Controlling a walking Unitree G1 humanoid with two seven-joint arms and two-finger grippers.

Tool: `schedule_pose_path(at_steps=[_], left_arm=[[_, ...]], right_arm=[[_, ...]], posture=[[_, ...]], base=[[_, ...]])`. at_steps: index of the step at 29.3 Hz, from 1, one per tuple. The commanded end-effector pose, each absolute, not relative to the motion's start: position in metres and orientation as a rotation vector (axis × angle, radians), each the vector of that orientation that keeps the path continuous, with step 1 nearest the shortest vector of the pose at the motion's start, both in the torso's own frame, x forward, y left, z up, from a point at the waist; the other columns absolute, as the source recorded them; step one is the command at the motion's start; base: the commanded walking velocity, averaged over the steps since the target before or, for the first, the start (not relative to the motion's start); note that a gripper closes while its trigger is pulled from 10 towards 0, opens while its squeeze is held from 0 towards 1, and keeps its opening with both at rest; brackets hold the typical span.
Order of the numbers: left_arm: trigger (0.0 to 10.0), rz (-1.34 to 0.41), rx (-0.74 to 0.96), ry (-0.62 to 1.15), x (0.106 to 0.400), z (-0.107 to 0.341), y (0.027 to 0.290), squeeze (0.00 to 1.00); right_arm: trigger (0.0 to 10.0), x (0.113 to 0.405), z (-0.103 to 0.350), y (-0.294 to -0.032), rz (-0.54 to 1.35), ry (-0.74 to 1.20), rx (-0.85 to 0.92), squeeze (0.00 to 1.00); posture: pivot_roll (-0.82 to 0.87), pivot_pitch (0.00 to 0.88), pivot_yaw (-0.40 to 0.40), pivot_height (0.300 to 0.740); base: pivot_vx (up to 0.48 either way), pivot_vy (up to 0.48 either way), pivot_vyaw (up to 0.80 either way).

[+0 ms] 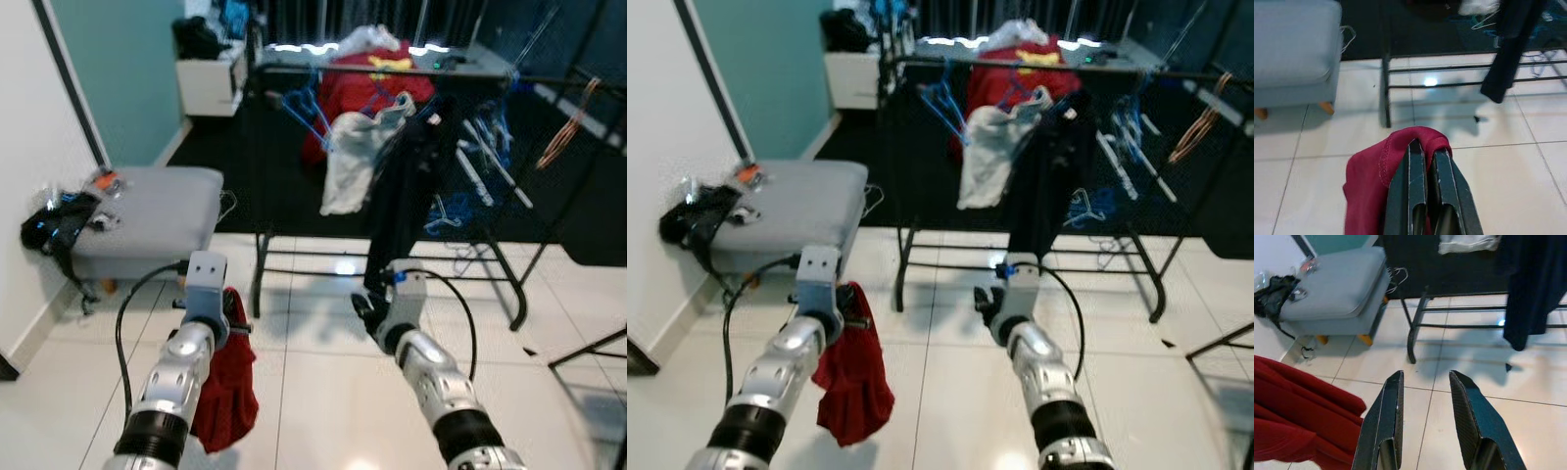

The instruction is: Hang hanger

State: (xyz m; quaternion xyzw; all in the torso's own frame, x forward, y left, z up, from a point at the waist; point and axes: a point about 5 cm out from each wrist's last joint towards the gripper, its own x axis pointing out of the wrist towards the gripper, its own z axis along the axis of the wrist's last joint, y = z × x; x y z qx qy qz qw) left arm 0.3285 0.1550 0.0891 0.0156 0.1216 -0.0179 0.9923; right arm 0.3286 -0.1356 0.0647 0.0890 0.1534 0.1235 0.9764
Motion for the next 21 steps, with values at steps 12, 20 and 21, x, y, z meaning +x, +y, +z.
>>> schedule_pose_path(at_steps=[12,20,21], left_arm=[[10.0,-0.033,0.014,0.239,0.3301,0.089,0.1562,0.0],[10.0,-0.041,0.027,0.242,0.3291,0.0892,0.1531,0.0],[10.0,-0.037,0.022,0.243,0.3285,0.0887,0.1531,0.0]], right_arm=[[10.0,0.3277,0.0631,-0.1314,0.262,0.313,0.183,0.0],[10.0,0.3276,0.0629,-0.1327,0.262,0.315,0.18,0.0],[10.0,0.3272,0.0631,-0.1327,0.262,0.314,0.18,0.0]], posture=[[-0.03,0.0,-0.019,0.74],[-0.04,0.0,-0.02,0.74],[-0.04,0.0,-0.021,0.74]], base=[[0.0,0.12,0.0],[0.0,0.06,0.0],[0.0,0.0,0.0]])
